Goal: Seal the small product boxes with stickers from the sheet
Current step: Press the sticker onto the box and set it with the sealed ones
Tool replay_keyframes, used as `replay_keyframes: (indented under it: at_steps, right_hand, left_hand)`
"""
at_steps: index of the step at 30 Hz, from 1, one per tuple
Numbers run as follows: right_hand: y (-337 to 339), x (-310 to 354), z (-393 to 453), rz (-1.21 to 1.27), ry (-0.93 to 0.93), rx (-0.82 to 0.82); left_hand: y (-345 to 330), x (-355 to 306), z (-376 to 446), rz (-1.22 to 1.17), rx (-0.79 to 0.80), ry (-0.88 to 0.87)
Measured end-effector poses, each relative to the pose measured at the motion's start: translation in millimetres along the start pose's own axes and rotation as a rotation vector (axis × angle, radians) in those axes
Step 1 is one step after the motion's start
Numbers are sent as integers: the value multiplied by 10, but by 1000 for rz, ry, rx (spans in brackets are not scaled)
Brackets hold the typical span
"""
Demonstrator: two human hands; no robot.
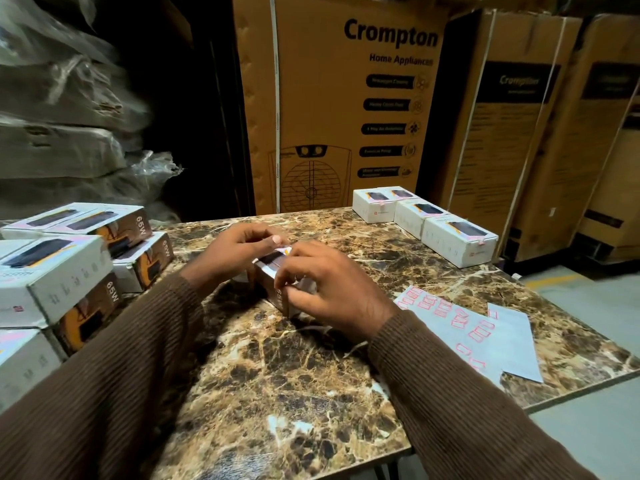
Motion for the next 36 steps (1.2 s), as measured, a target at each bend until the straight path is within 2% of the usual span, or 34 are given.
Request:
replay_keyframes:
  at_steps: [7, 12, 16, 29, 33, 36]
  right_hand:
    - [108, -257, -69, -102, -248, 13]
    - [150, -345, -116, -147, -347, -15]
    - [147, -377, -144, -119, -392, -36]
    - [162, -431, -160, 180, -438, -192]
    - [169, -463, -131, 291, -492, -137]
    - [218, -440, -92, 304, -519, -7]
  left_hand:
    - [272, 165, -274, -69, -220, 75]
    - [171, 227, -459, -132, -77, 73]
    - [86, 218, -618, -161, -22, 105]
    - [-88, 152, -788, -312, -159, 202]
    - [-104, 162, -785, -323, -189, 202]
    - [-133, 154, -790, -322, -188, 197]
Point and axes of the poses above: each hand's wrist, its own z-axis towards the middle knuckle, its own y-axis out of the back of the hand, x = y × z, the point moved 7 cm from there along z, towards the middle knuckle, and after that the axes turned 9 degrees about y, right-handed, at the moved point
